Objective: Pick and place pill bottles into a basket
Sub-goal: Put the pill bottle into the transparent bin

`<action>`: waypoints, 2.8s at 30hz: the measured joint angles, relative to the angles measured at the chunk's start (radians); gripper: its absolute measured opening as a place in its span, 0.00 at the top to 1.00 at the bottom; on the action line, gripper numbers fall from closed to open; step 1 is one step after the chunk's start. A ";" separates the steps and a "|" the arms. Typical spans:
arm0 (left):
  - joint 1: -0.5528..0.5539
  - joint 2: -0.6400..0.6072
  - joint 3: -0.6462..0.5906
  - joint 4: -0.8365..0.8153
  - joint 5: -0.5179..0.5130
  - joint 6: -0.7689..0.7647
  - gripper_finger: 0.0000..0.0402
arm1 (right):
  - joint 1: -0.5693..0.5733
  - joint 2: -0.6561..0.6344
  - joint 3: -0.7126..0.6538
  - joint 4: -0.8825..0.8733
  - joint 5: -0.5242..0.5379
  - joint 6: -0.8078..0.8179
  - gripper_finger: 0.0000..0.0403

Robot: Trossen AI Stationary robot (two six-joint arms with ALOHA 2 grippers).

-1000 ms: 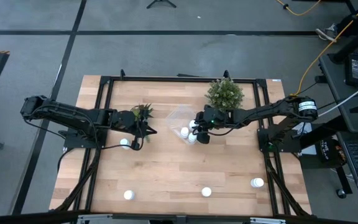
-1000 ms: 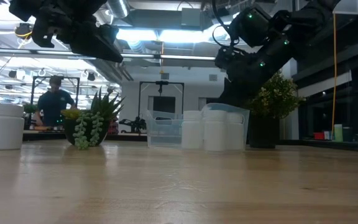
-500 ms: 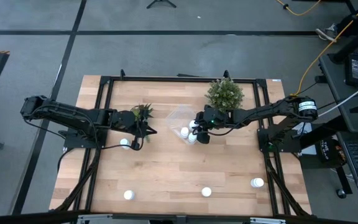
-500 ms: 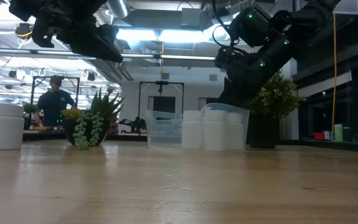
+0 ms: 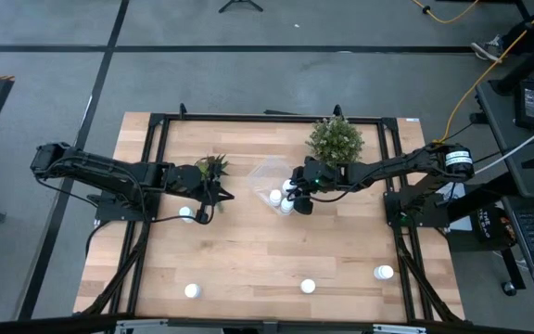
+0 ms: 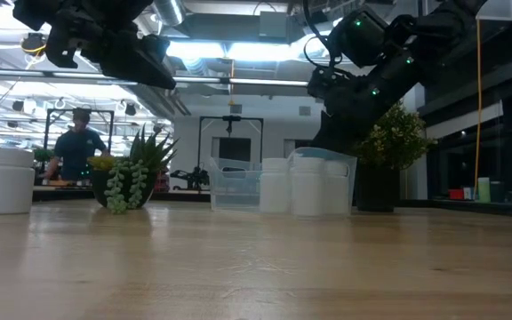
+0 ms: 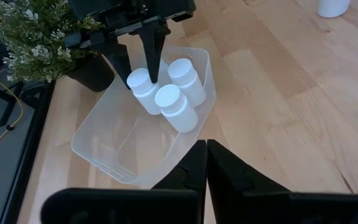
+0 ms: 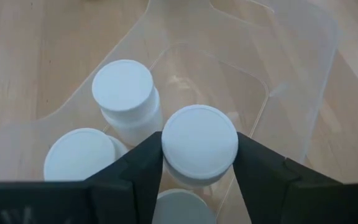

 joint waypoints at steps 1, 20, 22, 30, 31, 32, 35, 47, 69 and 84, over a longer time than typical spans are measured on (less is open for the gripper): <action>0.000 0.000 0.000 0.000 0.000 0.000 0.99 | 0.000 0.000 0.000 0.000 0.000 0.000 0.54; 0.000 0.000 0.000 0.000 0.000 0.000 0.98 | 0.000 -0.001 0.000 -0.010 0.000 0.000 0.51; 0.000 0.000 0.000 0.000 0.000 0.000 0.98 | 0.000 -0.007 0.000 -0.011 0.000 0.000 0.49; 0.000 0.000 0.000 0.000 0.000 0.000 0.99 | 0.000 -0.062 0.001 -0.011 0.000 0.000 0.48; 0.000 0.000 0.000 0.000 0.000 0.000 0.99 | 0.000 -0.069 0.001 -0.016 0.000 0.000 0.48; 0.000 0.000 0.000 0.000 0.000 0.000 0.99 | 0.000 -0.077 0.001 -0.014 0.000 -0.001 0.48; 0.000 0.000 0.000 0.000 0.000 0.000 0.99 | 0.000 -0.109 0.002 -0.031 0.000 -0.002 0.47; -0.001 0.000 0.000 0.002 0.000 0.000 0.98 | 0.032 -0.251 0.002 -0.178 0.002 -0.001 0.65; -0.001 0.000 0.000 0.000 0.146 -0.053 1.00 | 0.421 -0.333 0.002 -0.400 0.072 0.162 0.99; -0.014 0.004 0.000 0.003 0.299 -0.090 0.99 | 0.496 -0.333 0.002 -0.323 0.024 0.136 0.99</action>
